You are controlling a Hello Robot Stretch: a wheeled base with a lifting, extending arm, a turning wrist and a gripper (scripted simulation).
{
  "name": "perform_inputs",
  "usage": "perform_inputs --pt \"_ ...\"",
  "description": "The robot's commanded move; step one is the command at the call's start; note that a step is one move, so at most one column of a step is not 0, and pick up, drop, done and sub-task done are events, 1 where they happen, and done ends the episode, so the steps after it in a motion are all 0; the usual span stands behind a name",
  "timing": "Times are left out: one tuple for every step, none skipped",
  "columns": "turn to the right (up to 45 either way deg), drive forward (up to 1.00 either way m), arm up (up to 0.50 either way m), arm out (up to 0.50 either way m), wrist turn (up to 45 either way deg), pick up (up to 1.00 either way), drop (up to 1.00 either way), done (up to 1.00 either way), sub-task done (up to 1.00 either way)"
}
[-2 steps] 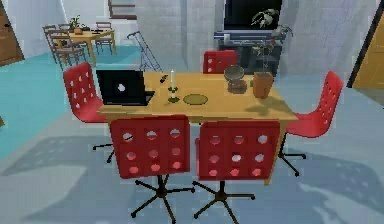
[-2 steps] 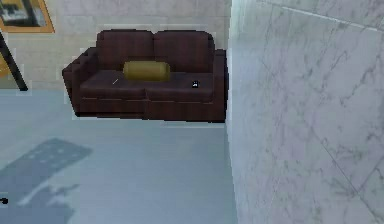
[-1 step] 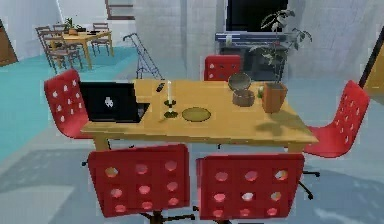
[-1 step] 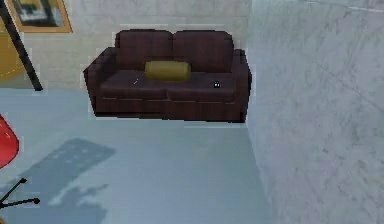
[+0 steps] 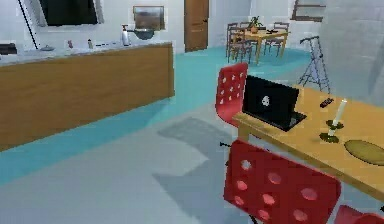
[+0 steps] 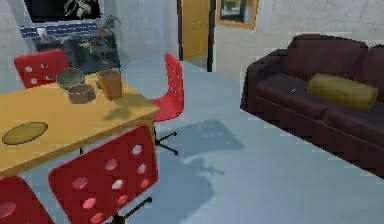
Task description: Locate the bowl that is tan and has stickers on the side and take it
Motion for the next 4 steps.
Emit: perform_inputs --pt "-36.0 0.0 0.0 0.0 0.0 0.0 0.0 0.0 0.0" --pt "0.0 0.7 0.0 0.0 0.0 0.0 0.0 0.0 0.0" --pt "36.0 0.0 0.0 0.0 0.0 0.0 0.0 0.0 0.0" --pt "0.0 1.0 0.0 0.0 0.0 0.0 0.0 0.0 0.0"
